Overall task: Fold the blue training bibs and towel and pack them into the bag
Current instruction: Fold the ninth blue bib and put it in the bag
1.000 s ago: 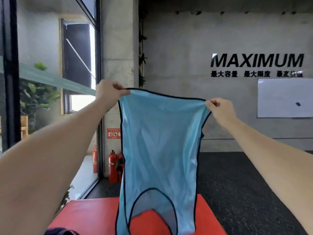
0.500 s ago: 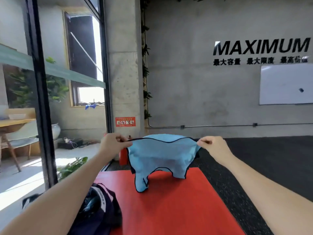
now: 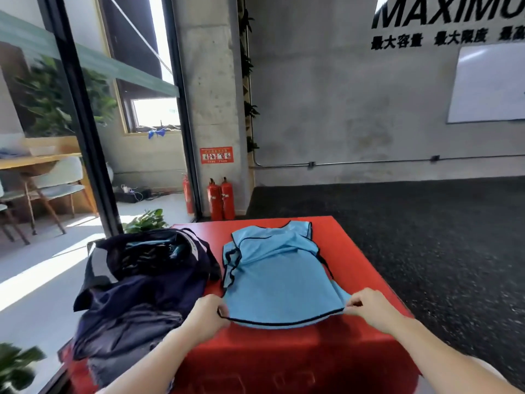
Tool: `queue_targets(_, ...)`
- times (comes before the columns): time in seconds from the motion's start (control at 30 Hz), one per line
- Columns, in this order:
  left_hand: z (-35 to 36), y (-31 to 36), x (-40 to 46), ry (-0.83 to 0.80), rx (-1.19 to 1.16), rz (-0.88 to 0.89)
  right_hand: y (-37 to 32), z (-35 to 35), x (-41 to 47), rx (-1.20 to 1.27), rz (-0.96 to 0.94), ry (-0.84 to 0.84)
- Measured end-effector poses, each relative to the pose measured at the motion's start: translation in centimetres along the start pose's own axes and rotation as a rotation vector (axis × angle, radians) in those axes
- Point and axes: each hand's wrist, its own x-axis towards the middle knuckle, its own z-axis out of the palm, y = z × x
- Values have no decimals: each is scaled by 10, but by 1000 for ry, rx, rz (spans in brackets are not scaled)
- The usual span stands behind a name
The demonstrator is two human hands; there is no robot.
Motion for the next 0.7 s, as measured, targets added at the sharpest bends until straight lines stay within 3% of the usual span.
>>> queue_targets(0.13, 16, 0, -11, -214, 234, 53, 0, 7, -14, -16, 21, -228)
queue_targets(0.2, 20, 8, -16, -257, 328, 85, -1, 7, -13, -10, 31, -261)
queue_targets(0.3, 23, 14, -11, -162, 323, 102, -6, 6, 3, 42, 33, -183)
queue_targets(0.7, 48, 27, 111, 262, -286, -17, -28, 31, 122, 360, 17, 291)
